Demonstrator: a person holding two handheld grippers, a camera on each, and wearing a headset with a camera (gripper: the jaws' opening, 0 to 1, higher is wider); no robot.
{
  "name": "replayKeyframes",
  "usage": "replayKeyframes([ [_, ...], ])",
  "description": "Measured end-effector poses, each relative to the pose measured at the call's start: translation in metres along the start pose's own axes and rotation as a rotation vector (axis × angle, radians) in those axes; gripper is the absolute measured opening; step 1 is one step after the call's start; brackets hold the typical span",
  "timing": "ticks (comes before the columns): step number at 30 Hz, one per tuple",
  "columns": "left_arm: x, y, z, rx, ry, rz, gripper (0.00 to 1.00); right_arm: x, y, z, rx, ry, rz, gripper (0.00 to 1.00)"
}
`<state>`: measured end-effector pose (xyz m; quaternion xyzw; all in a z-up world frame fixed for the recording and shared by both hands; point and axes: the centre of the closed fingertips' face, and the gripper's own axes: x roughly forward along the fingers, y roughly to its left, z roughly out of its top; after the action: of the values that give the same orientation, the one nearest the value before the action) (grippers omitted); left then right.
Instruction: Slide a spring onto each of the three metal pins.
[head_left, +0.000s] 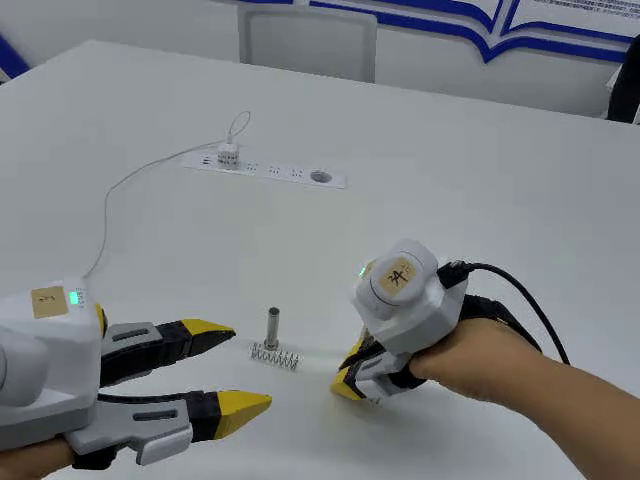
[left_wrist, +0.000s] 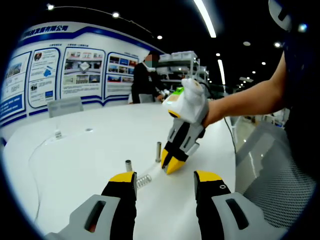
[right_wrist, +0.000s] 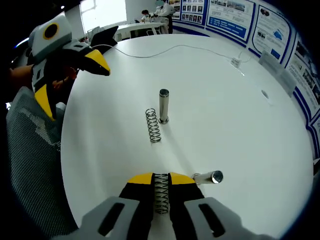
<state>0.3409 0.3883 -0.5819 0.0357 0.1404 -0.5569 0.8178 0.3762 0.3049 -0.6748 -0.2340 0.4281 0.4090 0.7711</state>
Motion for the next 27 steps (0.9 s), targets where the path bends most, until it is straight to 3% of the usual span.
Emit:
replayKeyframes([
  [19,0.007,-0.008,0.004,0.021,0.005,-0.034,0.47,-0.035,-0.002,0.018,0.022,-0.116,-0.056,0.12],
  [27,0.012,-0.012,0.005,0.028,0.011,-0.049,0.47,-0.061,0.010,0.045,0.042,-0.232,-0.047,0.12],
])
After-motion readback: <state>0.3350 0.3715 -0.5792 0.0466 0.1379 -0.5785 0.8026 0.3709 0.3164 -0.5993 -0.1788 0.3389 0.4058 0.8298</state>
